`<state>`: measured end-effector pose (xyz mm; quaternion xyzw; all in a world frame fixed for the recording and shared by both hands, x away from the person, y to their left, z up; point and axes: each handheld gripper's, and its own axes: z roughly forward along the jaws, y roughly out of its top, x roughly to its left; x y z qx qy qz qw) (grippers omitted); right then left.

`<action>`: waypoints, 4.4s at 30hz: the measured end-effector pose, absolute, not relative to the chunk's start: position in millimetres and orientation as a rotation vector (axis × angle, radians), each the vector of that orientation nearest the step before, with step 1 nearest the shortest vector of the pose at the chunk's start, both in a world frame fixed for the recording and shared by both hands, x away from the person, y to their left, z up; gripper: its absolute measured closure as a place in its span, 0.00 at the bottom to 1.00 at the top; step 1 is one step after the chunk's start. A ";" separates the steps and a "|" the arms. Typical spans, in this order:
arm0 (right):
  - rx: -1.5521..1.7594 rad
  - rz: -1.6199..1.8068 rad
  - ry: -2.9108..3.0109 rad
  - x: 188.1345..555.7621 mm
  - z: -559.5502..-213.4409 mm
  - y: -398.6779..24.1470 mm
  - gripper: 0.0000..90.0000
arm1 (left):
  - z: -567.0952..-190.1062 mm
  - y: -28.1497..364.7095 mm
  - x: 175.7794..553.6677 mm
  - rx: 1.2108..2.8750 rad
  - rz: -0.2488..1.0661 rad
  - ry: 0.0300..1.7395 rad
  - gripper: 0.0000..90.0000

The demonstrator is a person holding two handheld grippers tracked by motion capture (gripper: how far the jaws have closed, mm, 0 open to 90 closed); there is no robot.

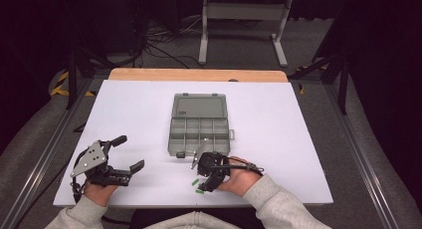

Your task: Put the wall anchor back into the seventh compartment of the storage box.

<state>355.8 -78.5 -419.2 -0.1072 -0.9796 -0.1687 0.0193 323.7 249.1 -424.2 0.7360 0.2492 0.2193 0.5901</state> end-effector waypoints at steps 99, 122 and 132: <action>-0.655 -0.737 -3.157 454.4 -375.7 -99.3 0.93 | -424.5 249.8 324.3 1.720 0.505 0.578 0.04; -0.649 -0.654 -3.151 457.9 -401.6 -94.2 0.93 | -424.5 249.5 324.1 1.720 0.510 0.579 0.04; -0.665 -0.650 -3.124 457.8 -405.9 -93.0 0.84 | -424.7 249.3 324.2 1.720 0.511 0.578 0.04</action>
